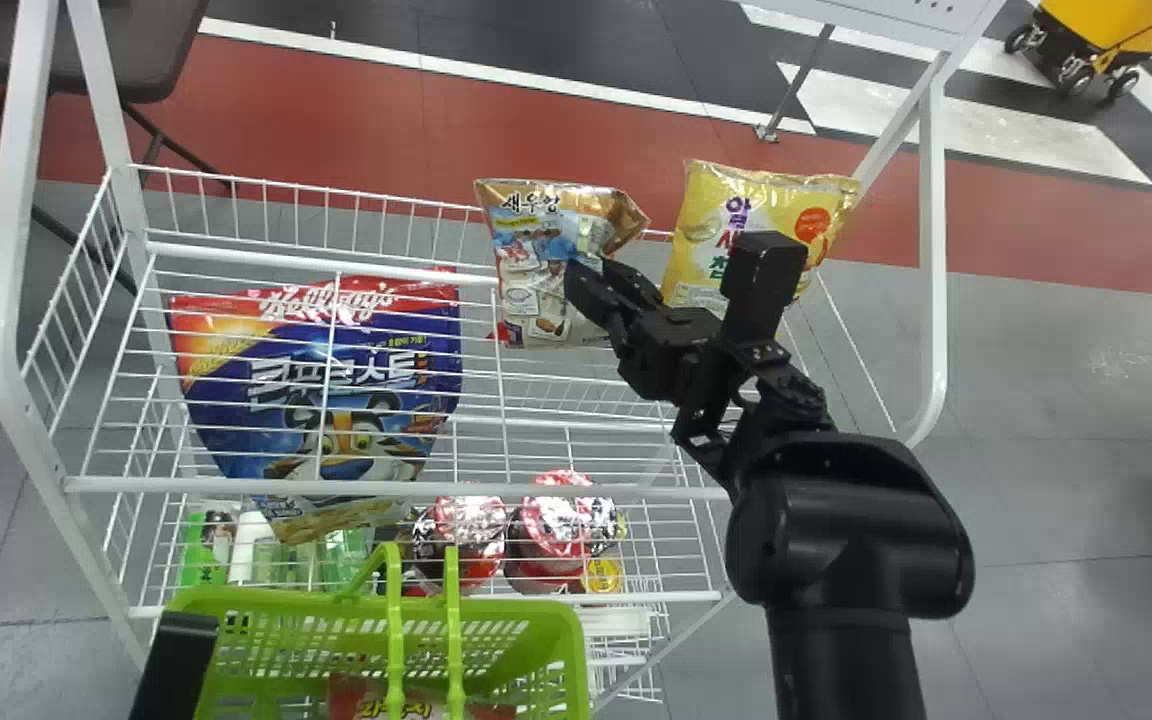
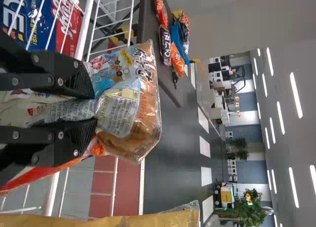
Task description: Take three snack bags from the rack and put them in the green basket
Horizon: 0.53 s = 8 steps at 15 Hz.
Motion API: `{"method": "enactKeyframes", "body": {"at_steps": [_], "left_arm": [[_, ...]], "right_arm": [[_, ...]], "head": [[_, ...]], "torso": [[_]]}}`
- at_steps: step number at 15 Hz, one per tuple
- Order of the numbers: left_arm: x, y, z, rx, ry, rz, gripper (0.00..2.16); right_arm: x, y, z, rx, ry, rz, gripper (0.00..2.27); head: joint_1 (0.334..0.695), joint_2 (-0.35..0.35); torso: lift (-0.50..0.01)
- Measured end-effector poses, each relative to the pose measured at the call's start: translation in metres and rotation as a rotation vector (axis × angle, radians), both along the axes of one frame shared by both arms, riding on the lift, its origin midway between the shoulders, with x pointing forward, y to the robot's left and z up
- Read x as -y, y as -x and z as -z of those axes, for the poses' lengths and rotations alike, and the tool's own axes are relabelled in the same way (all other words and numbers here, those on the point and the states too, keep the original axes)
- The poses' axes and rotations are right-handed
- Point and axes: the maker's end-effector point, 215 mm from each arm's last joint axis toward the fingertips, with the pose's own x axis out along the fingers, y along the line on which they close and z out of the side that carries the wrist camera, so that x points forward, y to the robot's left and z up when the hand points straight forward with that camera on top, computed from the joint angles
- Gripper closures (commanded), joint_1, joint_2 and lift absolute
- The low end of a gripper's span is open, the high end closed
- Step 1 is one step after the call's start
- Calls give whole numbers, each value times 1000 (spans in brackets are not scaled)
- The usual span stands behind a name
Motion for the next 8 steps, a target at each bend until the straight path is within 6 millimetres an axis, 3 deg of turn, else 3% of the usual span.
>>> {"method": "enactKeyframes", "body": {"at_steps": [4, 6, 8], "left_arm": [[-3, -3, 0, 2, -3, -10, 1673], [-4, -3, -1, 4, -2, -11, 1673], [-4, -4, -1, 4, -3, -10, 1673]], "right_arm": [[21, 50, -34, 4, -35, 24, 2155], [34, 89, -41, -42, -46, 23, 2155], [48, 140, -33, -163, -140, 15, 2155]], "head": [[695, -350], [695, -350], [695, -350]], "torso": [[-11], [-11], [-11]]}}
